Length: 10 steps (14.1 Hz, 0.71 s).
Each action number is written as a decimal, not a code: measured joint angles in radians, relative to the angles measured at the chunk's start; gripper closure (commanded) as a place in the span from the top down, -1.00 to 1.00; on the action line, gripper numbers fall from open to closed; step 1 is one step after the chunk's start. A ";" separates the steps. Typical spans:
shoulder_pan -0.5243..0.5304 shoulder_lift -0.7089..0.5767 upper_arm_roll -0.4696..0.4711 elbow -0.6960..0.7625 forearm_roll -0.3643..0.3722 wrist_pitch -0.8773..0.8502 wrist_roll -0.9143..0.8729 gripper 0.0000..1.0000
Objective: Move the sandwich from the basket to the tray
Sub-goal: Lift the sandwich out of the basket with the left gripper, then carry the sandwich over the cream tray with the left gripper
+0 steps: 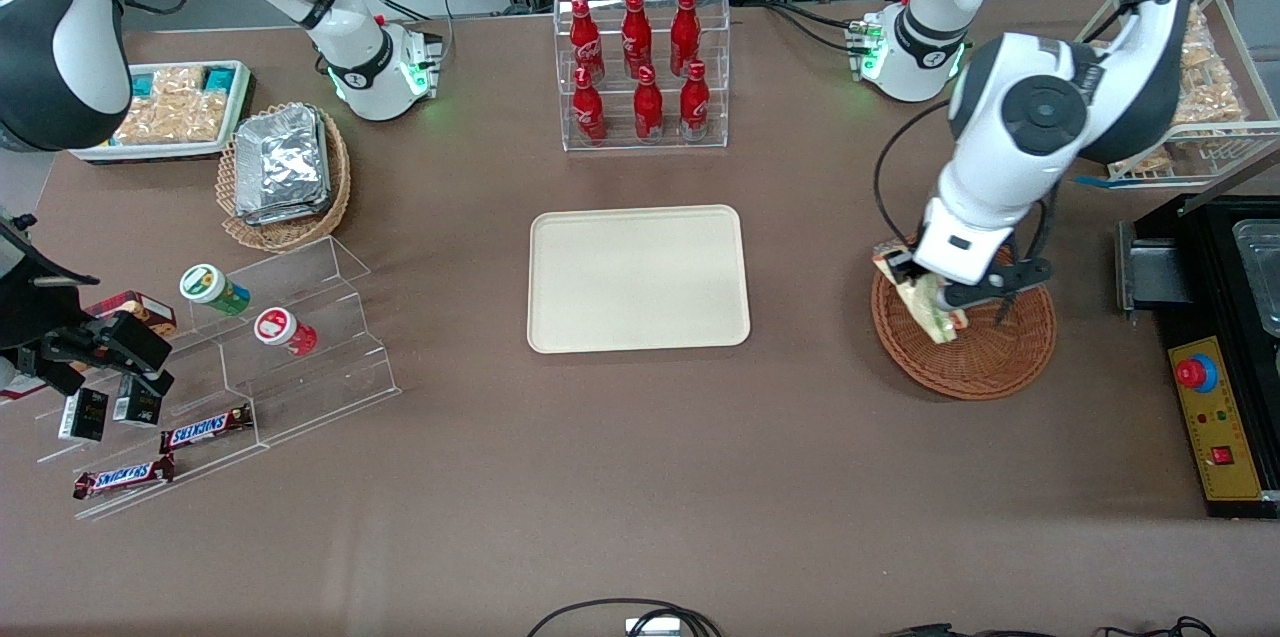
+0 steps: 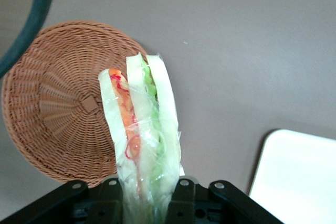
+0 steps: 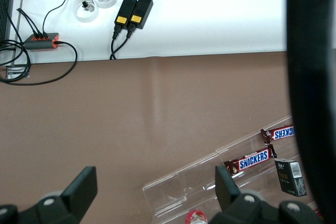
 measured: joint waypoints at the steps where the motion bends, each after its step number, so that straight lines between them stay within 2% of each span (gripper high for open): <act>1: -0.001 0.007 -0.027 0.003 0.004 0.006 0.007 -1.00; 7: -0.004 0.049 -0.178 0.009 0.013 0.062 0.015 -1.00; 10: -0.005 0.088 -0.259 0.015 0.086 0.064 0.013 -1.00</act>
